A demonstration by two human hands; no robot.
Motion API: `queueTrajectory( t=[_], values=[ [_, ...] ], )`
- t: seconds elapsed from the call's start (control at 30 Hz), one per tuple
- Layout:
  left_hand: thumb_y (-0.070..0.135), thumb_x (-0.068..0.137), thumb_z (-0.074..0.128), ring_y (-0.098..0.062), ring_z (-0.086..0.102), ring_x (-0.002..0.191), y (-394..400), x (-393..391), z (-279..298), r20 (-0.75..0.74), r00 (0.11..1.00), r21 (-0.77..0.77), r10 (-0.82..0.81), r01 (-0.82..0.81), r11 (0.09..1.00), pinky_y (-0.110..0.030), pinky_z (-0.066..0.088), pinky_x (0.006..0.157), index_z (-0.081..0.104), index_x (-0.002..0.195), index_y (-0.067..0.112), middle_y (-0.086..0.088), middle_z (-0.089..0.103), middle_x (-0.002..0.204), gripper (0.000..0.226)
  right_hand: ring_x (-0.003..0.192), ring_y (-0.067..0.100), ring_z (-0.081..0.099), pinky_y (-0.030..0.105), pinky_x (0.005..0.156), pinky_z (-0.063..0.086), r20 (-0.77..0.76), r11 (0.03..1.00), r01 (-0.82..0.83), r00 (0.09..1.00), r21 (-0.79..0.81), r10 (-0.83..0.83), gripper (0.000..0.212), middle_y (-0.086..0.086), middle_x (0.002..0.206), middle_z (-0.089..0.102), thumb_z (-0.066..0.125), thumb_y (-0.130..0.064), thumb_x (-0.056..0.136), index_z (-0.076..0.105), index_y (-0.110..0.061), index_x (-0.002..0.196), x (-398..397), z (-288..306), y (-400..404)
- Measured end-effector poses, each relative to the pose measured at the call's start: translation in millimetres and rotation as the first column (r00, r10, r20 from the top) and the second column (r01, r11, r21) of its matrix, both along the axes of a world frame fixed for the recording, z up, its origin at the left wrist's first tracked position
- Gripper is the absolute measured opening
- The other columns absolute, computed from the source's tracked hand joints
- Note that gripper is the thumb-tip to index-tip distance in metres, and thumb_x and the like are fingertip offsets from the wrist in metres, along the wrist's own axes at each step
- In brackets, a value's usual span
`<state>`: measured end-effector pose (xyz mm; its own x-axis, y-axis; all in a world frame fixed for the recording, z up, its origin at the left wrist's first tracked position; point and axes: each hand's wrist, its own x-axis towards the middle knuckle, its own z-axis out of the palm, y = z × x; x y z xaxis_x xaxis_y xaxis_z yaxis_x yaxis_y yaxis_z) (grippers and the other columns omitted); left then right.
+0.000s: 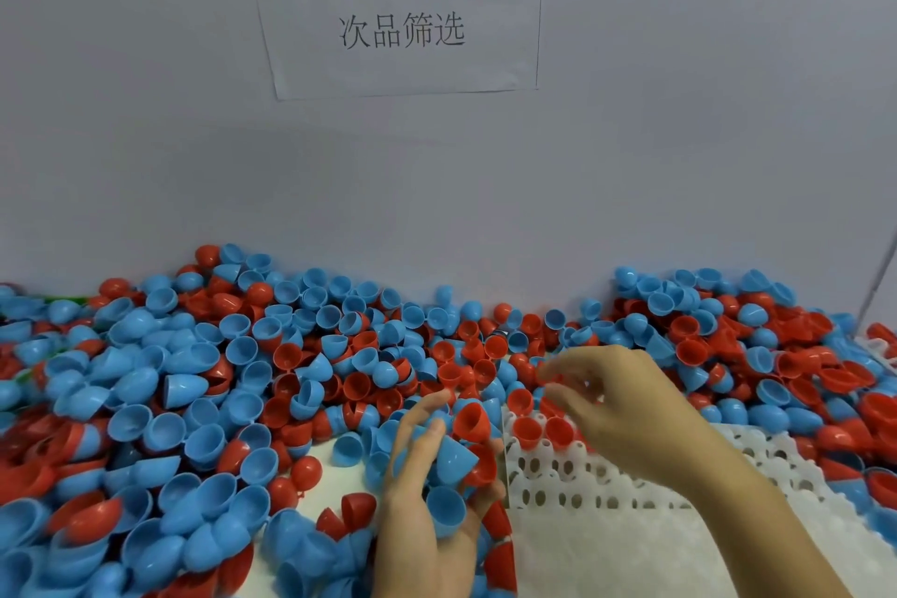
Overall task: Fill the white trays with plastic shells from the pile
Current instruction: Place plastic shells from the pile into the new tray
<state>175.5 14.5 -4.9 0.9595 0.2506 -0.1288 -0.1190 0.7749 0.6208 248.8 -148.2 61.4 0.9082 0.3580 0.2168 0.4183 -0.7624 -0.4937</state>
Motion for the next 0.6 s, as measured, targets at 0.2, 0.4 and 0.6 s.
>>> queueTrajectory(
  t=[0.2,0.4,0.6],
  values=[
    [0.032,0.052,0.075,-0.029,0.074,0.083,1.1,0.5,-3.8,-0.023,0.999,0.086,-0.031,0.033,0.996,-0.039,0.057,0.06,0.076,0.102,0.031,-0.017,0.072,0.115,0.049,0.078,-0.001,0.062,0.017,0.069,0.052,-0.041,0.974,-0.175,0.982,0.146,0.182,0.007,-0.018,0.078,0.067,0.067,-0.039,0.091,0.073,-0.039,0.095,-34.7,2.1,38.1],
    [0.029,0.06,0.071,-0.027,0.071,0.08,-3.0,-2.9,-3.5,-0.005,0.995,0.173,-0.096,0.096,0.98,-0.037,0.055,0.058,0.072,0.116,0.04,-0.014,0.071,0.118,0.057,0.056,0.019,0.056,0.022,0.058,0.05,0.036,0.994,-0.063,0.998,0.091,0.06,0.036,0.005,0.058,0.063,0.063,-0.034,0.095,0.072,-0.01,0.07,-28.0,-4.7,36.0],
    [0.024,0.057,0.074,-0.029,0.065,0.081,-2.0,-1.5,-2.0,-0.03,0.996,0.149,-0.084,0.087,0.985,-0.032,0.049,0.047,0.072,0.111,0.034,-0.013,0.067,0.124,0.056,0.074,0.009,0.062,0.028,0.07,0.057,0.018,1.0,0.01,1.0,-0.023,-0.009,0.012,-0.009,0.083,0.067,0.076,-0.026,0.085,0.064,-0.026,0.081,-29.1,-2.4,27.7]
  ],
)
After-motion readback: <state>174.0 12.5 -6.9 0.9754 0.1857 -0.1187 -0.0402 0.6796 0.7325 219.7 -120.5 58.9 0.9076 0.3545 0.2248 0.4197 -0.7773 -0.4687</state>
